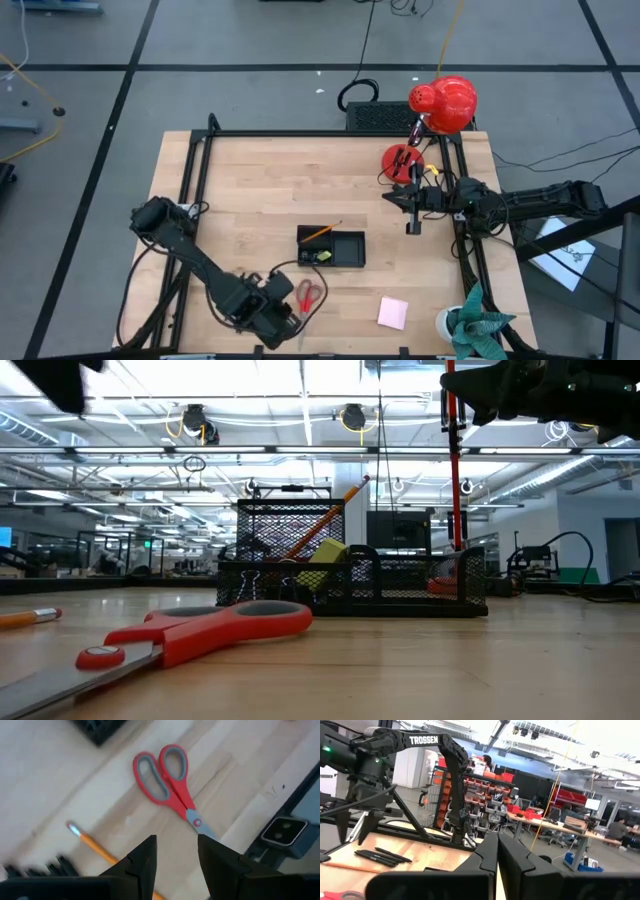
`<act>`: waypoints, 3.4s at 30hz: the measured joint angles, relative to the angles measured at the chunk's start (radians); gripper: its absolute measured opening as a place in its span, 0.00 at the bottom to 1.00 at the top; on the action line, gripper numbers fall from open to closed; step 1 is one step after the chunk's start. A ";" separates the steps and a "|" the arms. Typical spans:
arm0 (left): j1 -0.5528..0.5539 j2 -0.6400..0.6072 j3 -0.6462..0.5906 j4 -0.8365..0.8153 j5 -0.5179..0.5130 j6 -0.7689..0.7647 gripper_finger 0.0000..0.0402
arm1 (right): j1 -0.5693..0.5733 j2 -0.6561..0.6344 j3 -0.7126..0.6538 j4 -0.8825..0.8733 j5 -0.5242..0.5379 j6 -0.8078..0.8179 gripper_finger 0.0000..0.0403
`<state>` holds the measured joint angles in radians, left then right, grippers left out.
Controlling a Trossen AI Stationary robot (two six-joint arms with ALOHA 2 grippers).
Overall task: Pick and place office supplies into organizer
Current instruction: Put the orange pencil into the black desk organizer
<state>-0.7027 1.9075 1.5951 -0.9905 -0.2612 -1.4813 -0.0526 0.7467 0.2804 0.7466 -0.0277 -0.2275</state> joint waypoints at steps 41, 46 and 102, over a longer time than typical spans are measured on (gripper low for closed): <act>0.102 0.127 -0.001 -0.126 0.161 -0.391 0.37 | 0.000 -0.001 0.000 -0.023 -0.001 -0.074 0.01; 0.102 0.127 -0.001 -0.130 0.185 -0.406 0.37 | 0.000 -0.001 0.000 -0.035 -0.001 -0.073 0.01; 0.107 0.122 -0.113 -0.169 0.131 -0.364 0.37 | 0.000 -0.001 0.000 -0.033 -0.003 -0.073 0.01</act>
<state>-0.5957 2.0300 1.4826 -1.1594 -0.1304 -1.8458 -0.0528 0.7461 0.2802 0.7140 -0.0311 -0.3000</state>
